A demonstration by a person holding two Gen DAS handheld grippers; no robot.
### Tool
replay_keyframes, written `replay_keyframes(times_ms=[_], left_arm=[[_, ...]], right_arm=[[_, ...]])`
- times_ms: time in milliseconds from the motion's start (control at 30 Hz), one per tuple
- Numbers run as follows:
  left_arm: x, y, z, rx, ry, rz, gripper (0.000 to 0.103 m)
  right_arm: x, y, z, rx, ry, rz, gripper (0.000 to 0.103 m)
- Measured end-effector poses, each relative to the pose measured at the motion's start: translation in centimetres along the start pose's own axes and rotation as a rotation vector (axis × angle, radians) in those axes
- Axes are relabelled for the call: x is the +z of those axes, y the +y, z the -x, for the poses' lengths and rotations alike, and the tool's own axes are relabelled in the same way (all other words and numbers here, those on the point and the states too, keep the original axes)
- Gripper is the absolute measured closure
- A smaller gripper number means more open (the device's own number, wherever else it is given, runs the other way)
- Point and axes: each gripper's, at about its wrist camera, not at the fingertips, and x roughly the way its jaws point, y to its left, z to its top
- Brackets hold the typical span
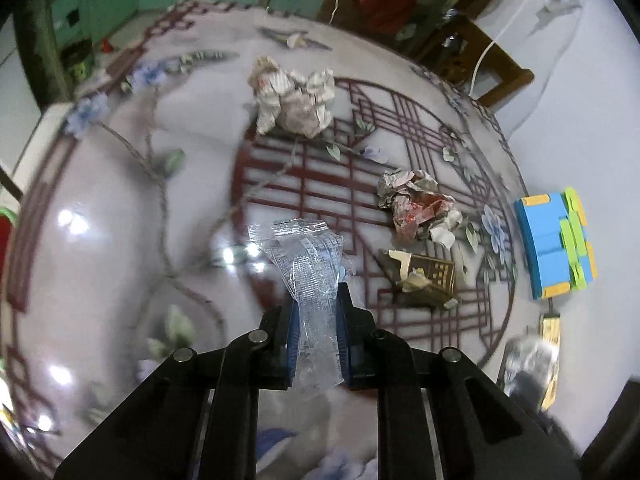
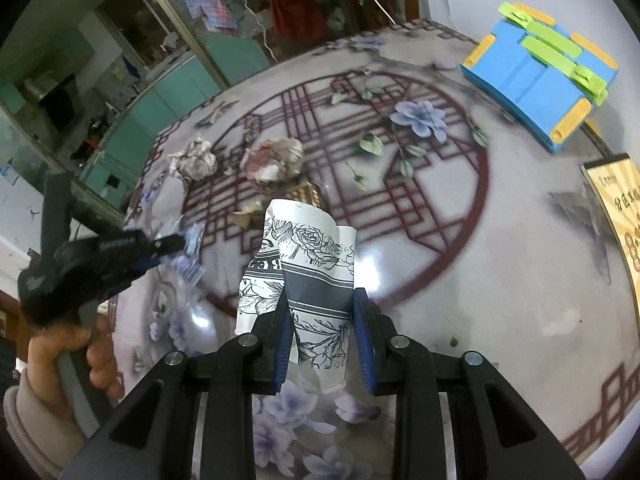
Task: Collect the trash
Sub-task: 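Carry the paper cup and clear wrapper over the red bin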
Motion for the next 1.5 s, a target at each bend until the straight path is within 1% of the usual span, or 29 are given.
replay_keyframes(times_ms=[133,333,500,733,1000,1267,1500], left_arm=[[-0.6,0.7,2.7,0.012,-0.04,-0.061,0.088],[-1.5,2.4,5.4,0.035,-0.08,-0.093,0.088],[-2.0,4.2,7.4,0.064,-0.117,-0.104,0.088],[-2.0,6.8,9.7,0.091,-0.157,-0.1,0.088],[-2.0,9.6,11.6,0.118,-0.188,-0.08,0.088],[-1.7,12.6,13.0,0.141,-0.209,-0.054,0.088],[-1.5,15.0,13.7,0.143,-0.214,-0.04,0.088]], right_arm=[[0.4,1.8,0.4,0.015,-0.018,0.025,0.078],[0.5,5.0,0.7,0.035,-0.034,0.071,0.078],[0.2,7.7,0.5,0.045,-0.032,0.112,0.078],[-0.4,11.6,0.2,0.078,-0.028,0.17,0.078],[-0.7,15.3,-0.3,0.113,-0.024,0.213,0.078],[-1.2,18.9,-1.2,0.135,-0.015,0.252,0.078],[-2.0,21.9,-1.7,0.146,-0.008,0.277,0.078]])
